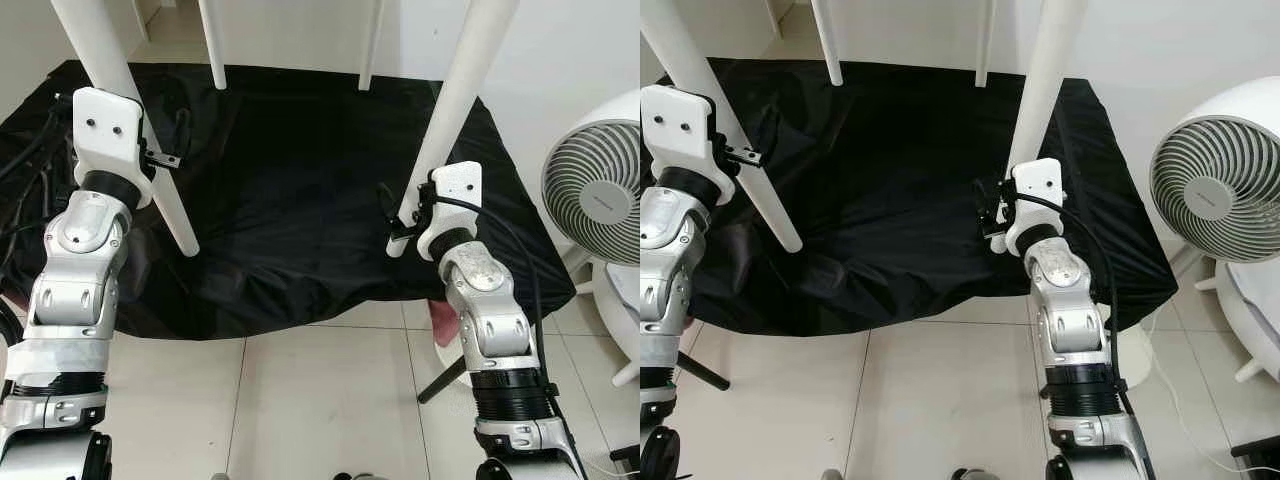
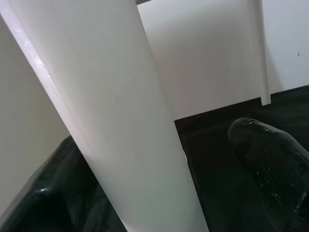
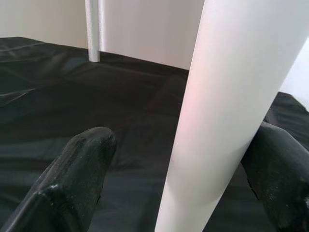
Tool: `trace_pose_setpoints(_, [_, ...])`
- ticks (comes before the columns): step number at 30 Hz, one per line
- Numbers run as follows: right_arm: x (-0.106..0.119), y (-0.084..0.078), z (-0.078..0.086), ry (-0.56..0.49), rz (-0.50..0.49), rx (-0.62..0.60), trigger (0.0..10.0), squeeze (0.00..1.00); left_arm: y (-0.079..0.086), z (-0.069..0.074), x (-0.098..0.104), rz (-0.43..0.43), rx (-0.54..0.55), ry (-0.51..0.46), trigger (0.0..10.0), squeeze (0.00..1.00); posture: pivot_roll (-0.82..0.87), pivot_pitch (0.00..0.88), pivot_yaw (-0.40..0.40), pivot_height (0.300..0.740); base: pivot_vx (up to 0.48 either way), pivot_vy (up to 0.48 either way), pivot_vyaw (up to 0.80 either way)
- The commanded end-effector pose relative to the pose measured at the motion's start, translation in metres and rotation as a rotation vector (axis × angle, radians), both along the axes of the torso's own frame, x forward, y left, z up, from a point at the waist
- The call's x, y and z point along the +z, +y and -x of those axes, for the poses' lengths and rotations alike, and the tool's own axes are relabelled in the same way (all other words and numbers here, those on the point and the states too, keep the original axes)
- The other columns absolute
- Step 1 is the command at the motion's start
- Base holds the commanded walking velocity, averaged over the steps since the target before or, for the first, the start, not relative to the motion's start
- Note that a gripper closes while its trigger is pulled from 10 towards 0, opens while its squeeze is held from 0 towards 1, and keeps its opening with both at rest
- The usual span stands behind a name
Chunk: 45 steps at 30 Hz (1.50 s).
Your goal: Building children table
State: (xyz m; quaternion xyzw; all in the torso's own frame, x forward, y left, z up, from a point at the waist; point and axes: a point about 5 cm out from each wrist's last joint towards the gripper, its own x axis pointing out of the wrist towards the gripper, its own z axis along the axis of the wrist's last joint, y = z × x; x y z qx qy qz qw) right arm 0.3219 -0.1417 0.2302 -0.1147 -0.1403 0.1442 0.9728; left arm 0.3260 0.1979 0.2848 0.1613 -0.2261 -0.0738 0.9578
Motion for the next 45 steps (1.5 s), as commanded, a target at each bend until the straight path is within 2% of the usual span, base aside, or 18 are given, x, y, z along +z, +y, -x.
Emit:
trace_pose_setpoints(1, [0.007, 0.009, 0.010, -0.030, 0.016, 0.108, 10.0, 0.00, -0.008, 0.005, -0.003, -0.013, -0.064, 0.026, 10.0, 0.00, -0.07, 0.095, 0.024, 0.740, 0.000, 0.000, 0.00])
trace_pose_setpoints(6, [0.000, 0.003, 0.015, 0.003, 0.033, 0.115, 10.0, 0.00, -0.008, 0.009, -0.005, -0.012, -0.107, 0.053, 10.0, 0.00, -0.07, 0.095, 0.022, 0.740, 0.000, 0.000, 0.00])
trace_pose_setpoints(7, [-0.002, -0.001, 0.015, 0.011, 0.039, 0.109, 10.0, 0.00, -0.008, 0.010, -0.006, -0.020, -0.126, 0.063, 10.0, 0.57, -0.07, 0.095, 0.022, 0.740, 0.000, 0.000, 0.00])
trace_pose_setpoints(8, [-0.002, -0.005, 0.015, -0.001, 0.043, 0.089, 10.0, 0.75, -0.007, 0.010, -0.007, -0.032, -0.118, 0.068, 10.0, 1.00, -0.07, 0.095, 0.022, 0.740, 0.000, 0.000, 0.00])
trace_pose_setpoints(10, [-0.001, -0.008, 0.013, -0.016, 0.039, 0.063, 10.0, 1.00, -0.006, 0.008, -0.007, -0.047, -0.098, 0.069, 10.0, 1.00, -0.07, 0.097, 0.024, 0.740, 0.000, 0.000, 0.00])
trace_pose_setpoints(12, [-0.001, -0.008, 0.012, -0.018, 0.034, 0.056, 10.0, 1.00, -0.007, 0.007, -0.007, -0.052, -0.092, 0.070, 10.0, 1.00, -0.07, 0.097, 0.024, 0.740, 0.000, 0.000, 0.00])
trace_pose_setpoints(13, [0.000, -0.008, 0.010, -0.025, 0.033, 0.046, 10.0, 1.00, -0.008, 0.007, -0.007, -0.054, -0.101, 0.073, 10.0, 0.00, -0.07, 0.096, 0.026, 0.740, 0.000, 0.000, 0.00])
trace_pose_setpoints(14, [0.002, -0.007, 0.009, -0.031, 0.029, 0.045, 10.0, 0.00, -0.010, 0.008, -0.008, -0.054, -0.114, 0.080, 10.0, 0.00, -0.07, 0.097, 0.028, 0.740, 0.000, 0.000, 0.00])
trace_pose_setpoints(19, [0.006, -0.005, 0.008, -0.046, 0.016, 0.051, 10.0, 0.00, -0.011, 0.010, -0.010, -0.034, -0.121, 0.103, 10.0, 0.00, -0.07, 0.098, 0.029, 0.740, 0.000, 0.000, 0.00])
trace_pose_setpoints(20, [0.006, -0.005, 0.008, -0.048, 0.016, 0.050, 10.0, 0.00, -0.009, 0.010, -0.011, -0.029, -0.124, 0.115, 10.0, 1.00, -0.07, 0.098, 0.029, 0.740, 0.000, 0.000, 0.00])
trace_pose_setpoints(22, [0.007, -0.005, 0.007, -0.049, 0.009, 0.050, 10.0, 0.00, -0.008, 0.009, -0.012, -0.023, -0.118, 0.125, 10.0, 1.00, -0.06, 0.098, 0.029, 0.740, 0.000, 0.000, 0.00])
trace_pose_setpoints(23, [0.007, -0.005, 0.006, -0.047, 0.001, 0.054, 10.0, 1.00, -0.007, 0.009, -0.014, -0.006, -0.122, 0.143, 10.0, 1.00, -0.06, 0.098, 0.029, 0.740, 0.000, 0.000, 0.00])
trace_pose_setpoints(26, [0.010, -0.005, 0.005, -0.072, -0.003, 0.042, 10.0, 1.00, -0.005, 0.008, -0.021, 0.069, -0.126, 0.213, 10.0, 1.00, -0.06, 0.098, 0.029, 0.740, 0.000, 0.000, 0.00])
trace_pose_setpoints(27, [0.013, -0.004, 0.006, -0.088, -0.014, 0.046, 10.0, 1.00, -0.004, 0.008, -0.025, 0.133, -0.139, 0.263, 10.0, 0.00, -0.07, 0.103, 0.030, 0.740, 0.000, 0.000, 0.00])
trace_pose_setpoints(29, [0.014, -0.003, 0.006, -0.100, -0.024, 0.054, 10.0, 1.00, -0.003, 0.008, -0.028, 0.193, -0.140, 0.282, 10.0, 0.00, -0.07, 0.103, 0.030, 0.740, 0.000, 0.000, 0.00])
trace_pose_setpoints(30, [0.015, -0.001, 0.008, -0.109, -0.041, 0.078, 10.0, 0.75, 0.000, 0.009, -0.031, 0.260, -0.145, 0.301, 10.0, 0.00, -0.07, 0.108, 0.034, 0.740, 0.000, 0.000, 0.00])
trace_pose_setpoints(31, [0.015, 0.001, 0.010, -0.108, -0.061, 0.108, 10.0, 0.00, 0.003, 0.010, -0.033, 0.321, -0.149, 0.311, 10.0, 0.00, -0.07, 0.109, 0.035, 0.740, 0.000, 0.000, 0.00])
trace_pose_setpoints(45, [-0.007, -0.004, 0.030, -0.052, -0.103, 0.102, 10.0, 0.00, 0.004, 0.053, -0.041, 0.269, -0.407, 0.401, 10.0, 0.00, -0.06, 0.122, 0.027, 0.740, 0.000, 0.000, 0.00])
